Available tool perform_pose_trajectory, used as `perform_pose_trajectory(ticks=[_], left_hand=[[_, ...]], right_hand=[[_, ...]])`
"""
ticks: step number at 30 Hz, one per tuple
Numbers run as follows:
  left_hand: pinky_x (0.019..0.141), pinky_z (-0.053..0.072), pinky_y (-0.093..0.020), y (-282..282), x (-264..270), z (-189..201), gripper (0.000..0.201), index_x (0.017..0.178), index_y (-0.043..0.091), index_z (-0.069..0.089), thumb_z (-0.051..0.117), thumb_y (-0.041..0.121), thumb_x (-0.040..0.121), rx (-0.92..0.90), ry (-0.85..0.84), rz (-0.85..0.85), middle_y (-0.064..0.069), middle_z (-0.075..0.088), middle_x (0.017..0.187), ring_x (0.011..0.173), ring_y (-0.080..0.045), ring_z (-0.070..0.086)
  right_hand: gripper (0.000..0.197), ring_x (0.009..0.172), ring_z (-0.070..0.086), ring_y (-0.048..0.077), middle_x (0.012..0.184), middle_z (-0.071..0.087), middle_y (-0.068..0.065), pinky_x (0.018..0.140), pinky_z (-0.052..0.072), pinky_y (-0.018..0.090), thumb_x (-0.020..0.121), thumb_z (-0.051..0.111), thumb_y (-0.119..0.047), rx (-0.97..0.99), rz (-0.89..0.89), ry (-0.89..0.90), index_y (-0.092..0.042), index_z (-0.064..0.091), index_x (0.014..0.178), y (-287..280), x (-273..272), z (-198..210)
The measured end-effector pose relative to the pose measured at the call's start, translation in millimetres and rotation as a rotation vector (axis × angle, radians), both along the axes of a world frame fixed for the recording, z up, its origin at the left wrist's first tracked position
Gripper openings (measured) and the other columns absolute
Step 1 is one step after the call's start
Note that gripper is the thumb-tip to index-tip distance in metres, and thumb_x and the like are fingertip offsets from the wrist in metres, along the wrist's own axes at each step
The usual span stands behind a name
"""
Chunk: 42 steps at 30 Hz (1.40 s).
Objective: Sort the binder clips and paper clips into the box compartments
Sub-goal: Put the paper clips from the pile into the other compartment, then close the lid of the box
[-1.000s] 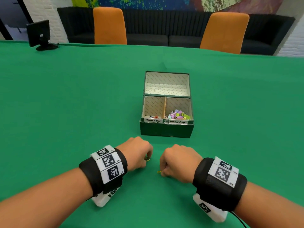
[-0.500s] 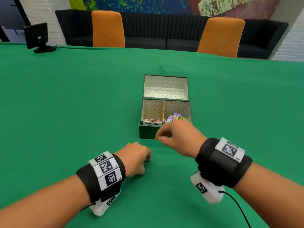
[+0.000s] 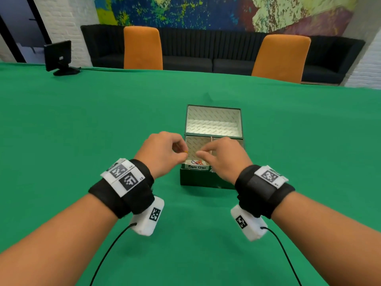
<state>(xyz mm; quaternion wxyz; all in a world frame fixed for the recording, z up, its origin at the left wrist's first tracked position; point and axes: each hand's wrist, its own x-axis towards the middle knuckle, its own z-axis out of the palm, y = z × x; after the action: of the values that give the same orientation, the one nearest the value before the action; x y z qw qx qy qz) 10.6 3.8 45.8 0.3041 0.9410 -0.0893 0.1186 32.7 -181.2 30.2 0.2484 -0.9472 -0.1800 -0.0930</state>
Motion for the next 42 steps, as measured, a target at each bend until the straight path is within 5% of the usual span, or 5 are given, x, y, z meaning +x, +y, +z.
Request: perform_pose_trajectory(ticks=[10,18,23,27,42], left_hand=[[0.091,0.049,-0.032,-30,37,-9,0.032,0.105,0.031,0.069,0.071,0.048,0.078,0.175,0.163,-0.093,0.017,0.060,0.102,0.091,-0.005,0.056],[0.097,0.047,-0.037,-9,88,-27,0.038,0.134,0.012,0.050,0.042,0.028,0.101,-0.508,0.361,0.075,-0.003,0.057,0.129,0.110,-0.020,0.056],[0.080,0.047,-0.030,-6,92,-36,0.027,0.121,0.016,0.061,0.045,0.013,0.100,-0.663,0.357,0.023,0.002,0.067,0.105,0.098,-0.015,0.060],[0.086,0.049,-0.030,-4,92,-27,0.051,0.141,0.013,0.044,0.051,0.037,0.096,-0.699,0.317,0.027,-0.002,0.057,0.132,0.116,-0.016,0.056],[0.106,0.041,-0.038,-6,70,-22,0.056,0.113,0.038,0.061,0.035,0.070,0.075,-0.875,0.300,-0.089,0.010,0.064,0.122,0.116,-0.013,0.059]], right_hand=[[0.021,0.106,0.054,0.017,0.106,0.069,-0.006,0.089,0.039,0.030,0.094,0.056,-0.034,0.254,-0.200,-0.155,-0.021,0.071,0.102,-47,25,9],[0.050,0.117,0.054,0.028,0.128,0.060,0.013,0.100,0.039,0.036,0.102,0.032,-0.042,0.286,-0.385,0.245,-0.006,0.059,0.125,-83,86,-4],[0.057,0.072,0.042,0.021,0.093,0.051,0.009,0.063,0.035,0.032,0.101,0.031,-0.045,0.665,-0.461,0.420,0.004,0.060,0.109,-72,93,-11],[0.052,0.069,0.043,0.017,0.116,0.060,-0.001,0.055,0.035,0.030,0.095,0.037,-0.059,0.938,-0.458,0.411,-0.018,0.060,0.117,-72,92,-6],[0.046,0.113,0.057,0.012,0.125,0.064,-0.009,0.100,0.041,0.039,0.090,0.039,-0.065,1.145,-0.228,0.477,-0.035,0.064,0.114,-80,50,-12]])
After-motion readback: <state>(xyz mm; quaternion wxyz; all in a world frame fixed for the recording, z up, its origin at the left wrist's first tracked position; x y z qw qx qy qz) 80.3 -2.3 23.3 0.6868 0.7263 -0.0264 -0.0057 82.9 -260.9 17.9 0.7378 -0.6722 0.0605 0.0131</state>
